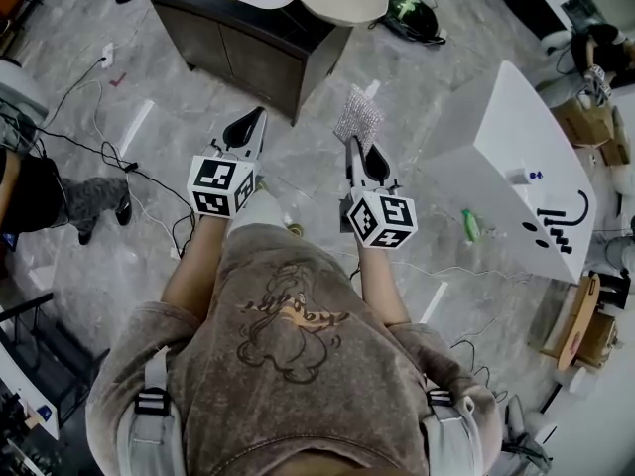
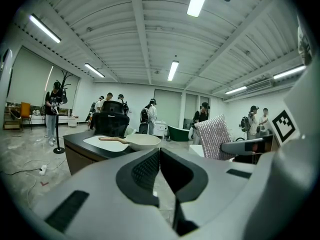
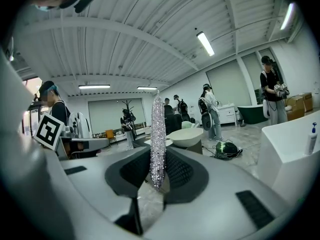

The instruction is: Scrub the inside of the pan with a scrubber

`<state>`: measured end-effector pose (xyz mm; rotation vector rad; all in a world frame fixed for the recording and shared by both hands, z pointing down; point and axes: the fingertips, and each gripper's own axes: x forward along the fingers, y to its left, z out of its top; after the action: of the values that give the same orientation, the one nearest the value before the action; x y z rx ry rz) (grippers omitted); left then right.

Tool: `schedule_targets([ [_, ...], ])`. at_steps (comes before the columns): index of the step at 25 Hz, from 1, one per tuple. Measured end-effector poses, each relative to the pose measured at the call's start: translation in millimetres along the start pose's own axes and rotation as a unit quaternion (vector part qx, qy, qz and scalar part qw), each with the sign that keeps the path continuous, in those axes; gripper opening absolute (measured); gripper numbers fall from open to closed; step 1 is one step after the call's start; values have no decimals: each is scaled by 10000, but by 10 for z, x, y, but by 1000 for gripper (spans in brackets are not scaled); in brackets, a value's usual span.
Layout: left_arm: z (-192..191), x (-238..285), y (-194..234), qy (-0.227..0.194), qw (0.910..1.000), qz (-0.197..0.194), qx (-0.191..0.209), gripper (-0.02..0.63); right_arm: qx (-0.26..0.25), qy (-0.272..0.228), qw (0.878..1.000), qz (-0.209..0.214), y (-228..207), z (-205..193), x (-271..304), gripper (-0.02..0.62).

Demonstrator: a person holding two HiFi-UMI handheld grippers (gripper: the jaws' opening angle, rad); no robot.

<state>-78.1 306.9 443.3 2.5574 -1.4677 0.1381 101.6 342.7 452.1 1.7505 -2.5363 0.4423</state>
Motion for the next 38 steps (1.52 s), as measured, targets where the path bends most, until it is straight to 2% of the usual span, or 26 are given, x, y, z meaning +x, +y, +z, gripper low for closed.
schedule_targets([
  [11,53,410,52,31,9999,-21,152,20,25,2,9999,100,-179,48,328,86],
  [21,270,1116,226,-18,9994,-282,202,20,24,8,10000,80,-398,248,889,86],
  [32,557,2059,779,7,9988,-457,188,20,109,89,9998,-110,-771,517,1837,86],
  [38,704,2530,1106,65,9969,-733,278,20,101,77,9995,-296,-860,684,2403,86],
])
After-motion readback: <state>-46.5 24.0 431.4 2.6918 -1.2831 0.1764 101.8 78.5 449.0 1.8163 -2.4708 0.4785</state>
